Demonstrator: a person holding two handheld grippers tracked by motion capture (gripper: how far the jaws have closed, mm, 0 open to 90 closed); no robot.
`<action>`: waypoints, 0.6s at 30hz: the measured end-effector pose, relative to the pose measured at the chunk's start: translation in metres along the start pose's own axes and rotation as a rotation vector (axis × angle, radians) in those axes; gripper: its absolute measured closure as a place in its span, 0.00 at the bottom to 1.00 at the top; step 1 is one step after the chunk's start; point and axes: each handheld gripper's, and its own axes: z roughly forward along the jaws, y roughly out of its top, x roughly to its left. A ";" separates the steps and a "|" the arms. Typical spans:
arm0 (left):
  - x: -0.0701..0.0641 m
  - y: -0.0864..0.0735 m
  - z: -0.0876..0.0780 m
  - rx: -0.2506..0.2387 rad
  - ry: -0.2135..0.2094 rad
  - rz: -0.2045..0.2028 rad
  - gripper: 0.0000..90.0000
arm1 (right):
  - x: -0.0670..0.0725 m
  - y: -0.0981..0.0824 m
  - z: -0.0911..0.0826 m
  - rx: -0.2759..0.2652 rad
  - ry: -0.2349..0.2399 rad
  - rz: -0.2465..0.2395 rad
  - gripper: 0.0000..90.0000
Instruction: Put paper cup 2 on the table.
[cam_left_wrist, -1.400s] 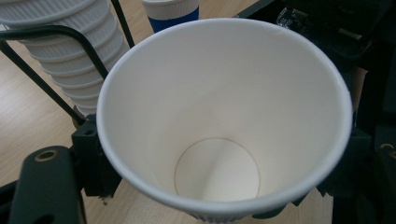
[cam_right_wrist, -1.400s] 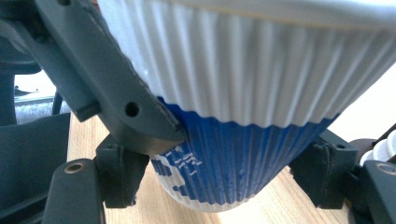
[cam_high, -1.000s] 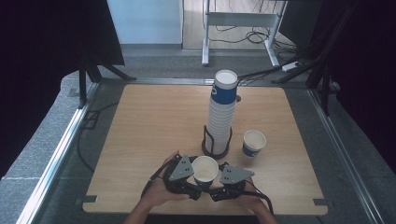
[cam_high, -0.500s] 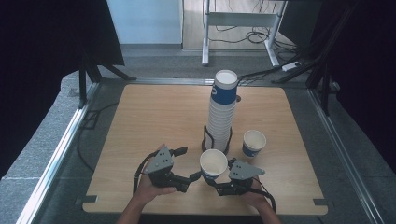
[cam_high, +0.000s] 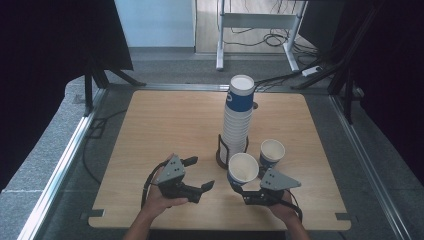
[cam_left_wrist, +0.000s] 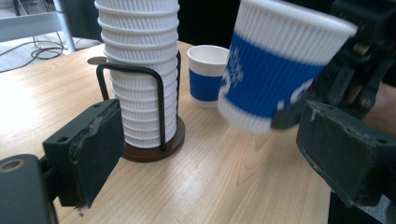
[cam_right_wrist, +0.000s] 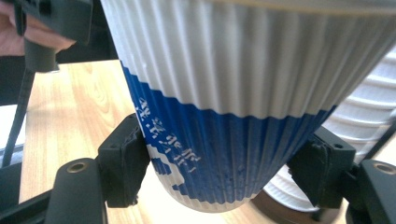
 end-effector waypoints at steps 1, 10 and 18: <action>0.000 -0.001 0.000 0.004 0.003 0.000 0.09 | -0.002 0.001 -0.003 -0.006 -0.009 0.001 0.31; 0.002 -0.003 0.003 0.018 0.001 -0.007 0.09 | -0.020 0.003 -0.029 -0.030 -0.092 0.021 0.31; 0.004 -0.006 0.005 0.042 0.015 -0.005 0.10 | -0.032 0.002 -0.043 -0.047 -0.146 0.039 0.31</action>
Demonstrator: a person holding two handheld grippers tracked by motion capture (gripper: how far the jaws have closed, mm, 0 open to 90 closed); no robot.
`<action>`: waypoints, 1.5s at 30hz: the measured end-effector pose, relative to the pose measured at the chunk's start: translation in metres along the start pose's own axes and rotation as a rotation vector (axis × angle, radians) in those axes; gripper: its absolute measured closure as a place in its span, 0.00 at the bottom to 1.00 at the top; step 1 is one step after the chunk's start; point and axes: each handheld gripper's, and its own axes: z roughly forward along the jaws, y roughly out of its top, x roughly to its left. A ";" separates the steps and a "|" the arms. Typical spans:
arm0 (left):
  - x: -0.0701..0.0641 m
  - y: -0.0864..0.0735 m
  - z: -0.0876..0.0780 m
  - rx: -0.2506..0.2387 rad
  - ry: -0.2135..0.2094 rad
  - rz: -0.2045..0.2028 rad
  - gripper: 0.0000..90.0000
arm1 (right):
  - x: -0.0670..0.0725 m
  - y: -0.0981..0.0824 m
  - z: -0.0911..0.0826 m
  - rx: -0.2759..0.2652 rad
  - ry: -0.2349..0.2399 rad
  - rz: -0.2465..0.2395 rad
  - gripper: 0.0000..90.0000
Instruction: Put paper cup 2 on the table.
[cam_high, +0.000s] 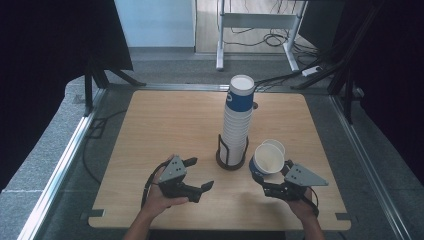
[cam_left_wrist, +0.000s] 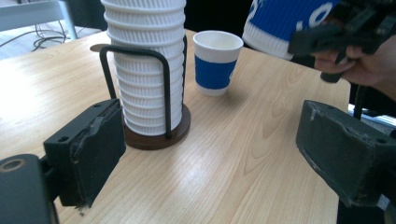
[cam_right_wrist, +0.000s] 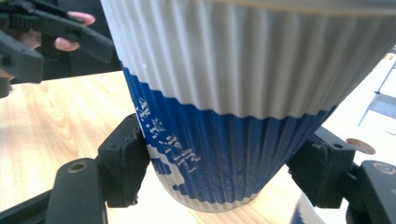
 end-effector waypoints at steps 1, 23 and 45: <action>0.000 0.000 0.000 0.002 0.000 0.000 0.10 | -0.002 0.000 -0.002 -0.002 -0.011 0.001 0.31; 0.001 -0.005 0.005 0.027 -0.006 -0.005 0.11 | -0.058 -0.022 -0.044 -0.004 -0.234 0.117 0.31; 0.002 -0.006 0.005 0.015 0.016 -0.009 0.12 | -0.094 -0.066 -0.048 0.143 -0.408 0.211 0.31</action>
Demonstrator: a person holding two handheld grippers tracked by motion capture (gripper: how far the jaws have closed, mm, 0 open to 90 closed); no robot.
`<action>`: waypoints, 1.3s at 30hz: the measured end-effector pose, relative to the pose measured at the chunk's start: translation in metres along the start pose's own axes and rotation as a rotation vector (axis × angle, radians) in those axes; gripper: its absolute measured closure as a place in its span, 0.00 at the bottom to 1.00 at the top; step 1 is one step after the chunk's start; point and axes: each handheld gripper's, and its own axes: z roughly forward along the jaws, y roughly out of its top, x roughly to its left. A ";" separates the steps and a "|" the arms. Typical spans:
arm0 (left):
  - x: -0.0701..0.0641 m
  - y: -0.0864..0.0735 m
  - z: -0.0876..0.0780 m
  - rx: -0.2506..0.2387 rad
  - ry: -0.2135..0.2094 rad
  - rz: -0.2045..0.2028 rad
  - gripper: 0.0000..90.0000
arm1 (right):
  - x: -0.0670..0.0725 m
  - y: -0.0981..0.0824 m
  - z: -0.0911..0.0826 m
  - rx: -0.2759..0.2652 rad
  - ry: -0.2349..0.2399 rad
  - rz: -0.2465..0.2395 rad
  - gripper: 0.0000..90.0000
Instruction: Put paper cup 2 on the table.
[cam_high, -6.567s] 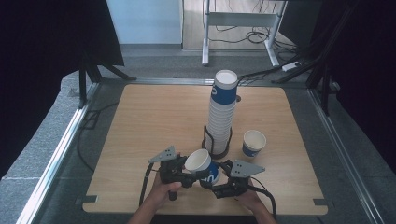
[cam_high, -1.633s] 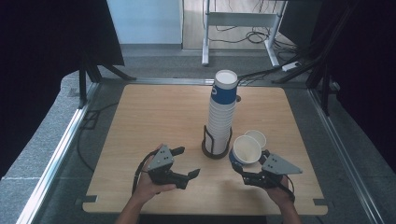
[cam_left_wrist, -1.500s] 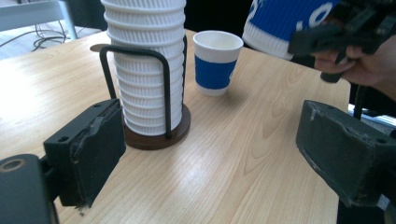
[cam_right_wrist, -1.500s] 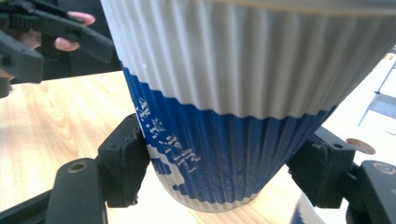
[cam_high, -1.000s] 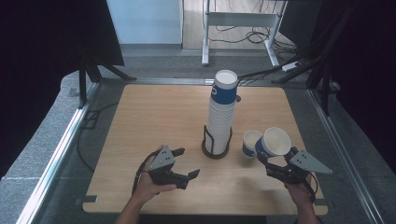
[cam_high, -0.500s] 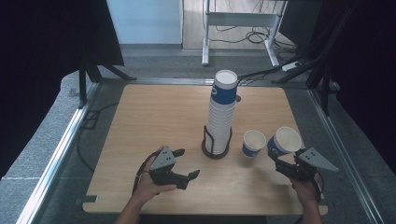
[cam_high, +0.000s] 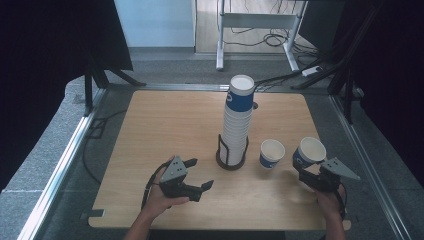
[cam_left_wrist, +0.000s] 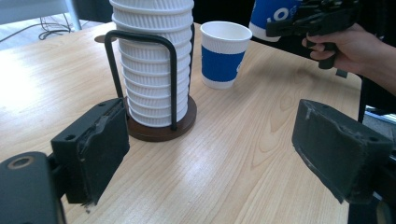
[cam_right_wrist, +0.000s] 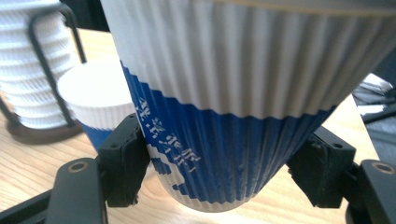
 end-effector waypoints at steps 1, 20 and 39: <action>0.000 0.000 0.000 0.002 -0.001 0.001 0.12 | -0.001 -0.002 0.001 0.007 -0.001 0.007 0.31; 0.000 -0.001 0.002 0.010 0.001 0.002 0.12 | -0.003 -0.016 0.028 0.181 -0.068 -0.030 0.31; -0.001 -0.002 0.002 0.014 0.001 0.007 0.12 | 0.001 -0.016 0.044 0.310 -0.079 -0.062 0.31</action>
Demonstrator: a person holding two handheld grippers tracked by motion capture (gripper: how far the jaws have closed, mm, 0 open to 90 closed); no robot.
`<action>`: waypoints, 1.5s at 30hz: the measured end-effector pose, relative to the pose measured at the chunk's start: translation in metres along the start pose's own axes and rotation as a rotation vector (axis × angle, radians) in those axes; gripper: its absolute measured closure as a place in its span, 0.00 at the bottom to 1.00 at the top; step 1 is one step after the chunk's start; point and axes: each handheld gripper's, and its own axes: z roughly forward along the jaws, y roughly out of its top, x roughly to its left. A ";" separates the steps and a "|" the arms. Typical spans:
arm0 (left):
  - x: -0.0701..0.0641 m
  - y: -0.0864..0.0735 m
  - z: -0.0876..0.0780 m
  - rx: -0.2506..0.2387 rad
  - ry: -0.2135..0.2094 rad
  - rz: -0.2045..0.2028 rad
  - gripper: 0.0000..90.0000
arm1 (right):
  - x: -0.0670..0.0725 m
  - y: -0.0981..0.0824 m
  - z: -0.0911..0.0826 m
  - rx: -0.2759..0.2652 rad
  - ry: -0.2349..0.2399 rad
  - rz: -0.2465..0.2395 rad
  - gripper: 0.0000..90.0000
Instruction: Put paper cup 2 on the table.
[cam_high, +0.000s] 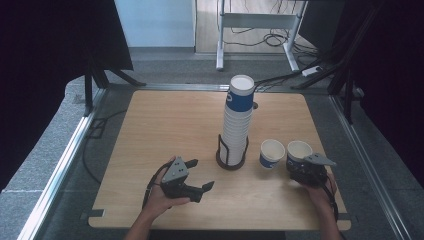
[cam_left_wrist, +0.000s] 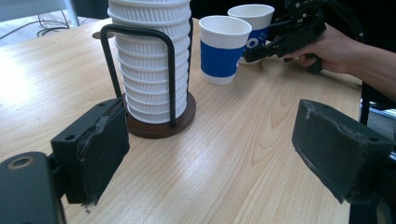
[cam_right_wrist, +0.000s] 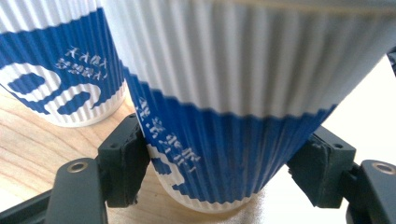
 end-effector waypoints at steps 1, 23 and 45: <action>0.000 0.000 0.000 -0.001 -0.001 0.000 0.12 | 0.000 0.000 0.000 0.003 -0.001 -0.001 0.31; -0.001 0.000 0.002 0.001 -0.011 -0.003 0.12 | -0.002 -0.001 -0.001 0.034 -0.004 0.035 0.16; 0.003 0.008 -0.002 -0.018 -0.011 0.004 0.12 | -0.006 0.006 -0.106 -0.301 0.094 0.097 0.19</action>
